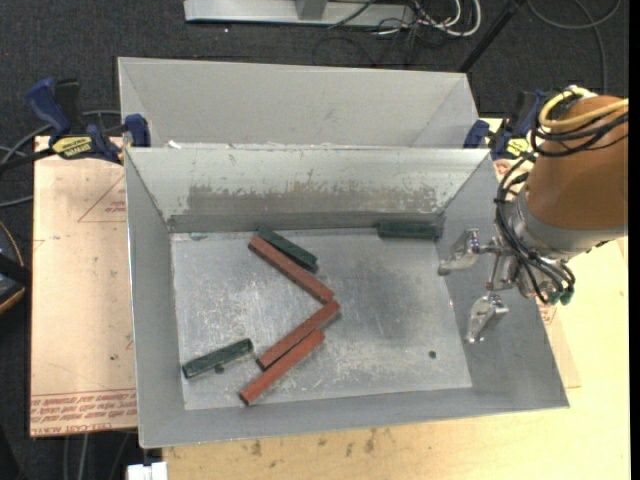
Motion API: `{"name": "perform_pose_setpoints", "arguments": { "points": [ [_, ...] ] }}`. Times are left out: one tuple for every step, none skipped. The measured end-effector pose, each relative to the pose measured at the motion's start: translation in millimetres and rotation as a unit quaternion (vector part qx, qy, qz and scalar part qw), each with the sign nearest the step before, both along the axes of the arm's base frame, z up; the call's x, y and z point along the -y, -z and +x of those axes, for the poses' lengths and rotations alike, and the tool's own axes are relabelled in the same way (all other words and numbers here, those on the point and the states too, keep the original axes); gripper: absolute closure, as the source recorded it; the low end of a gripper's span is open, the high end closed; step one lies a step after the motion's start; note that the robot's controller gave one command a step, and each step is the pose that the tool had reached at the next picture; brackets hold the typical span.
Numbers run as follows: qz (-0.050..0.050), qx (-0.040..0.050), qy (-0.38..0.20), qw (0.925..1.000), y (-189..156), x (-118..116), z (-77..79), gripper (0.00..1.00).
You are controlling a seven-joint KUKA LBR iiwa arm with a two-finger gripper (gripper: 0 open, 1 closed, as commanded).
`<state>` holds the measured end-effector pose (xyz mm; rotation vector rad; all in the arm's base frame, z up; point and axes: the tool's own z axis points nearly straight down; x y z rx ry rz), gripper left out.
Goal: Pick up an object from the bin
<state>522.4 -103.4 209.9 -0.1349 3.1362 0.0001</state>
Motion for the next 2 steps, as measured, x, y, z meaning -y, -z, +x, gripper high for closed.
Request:
{"name": "perform_pose_setpoints", "arguments": {
  "points": [
    [0.000,-0.0002,-0.008,1.0000,40.0,-15.2,6.0,0.00],
    [0.000,-0.0006,-0.068,0.9977,35.5,-65.3,45.7,0.00]
  ]
}}
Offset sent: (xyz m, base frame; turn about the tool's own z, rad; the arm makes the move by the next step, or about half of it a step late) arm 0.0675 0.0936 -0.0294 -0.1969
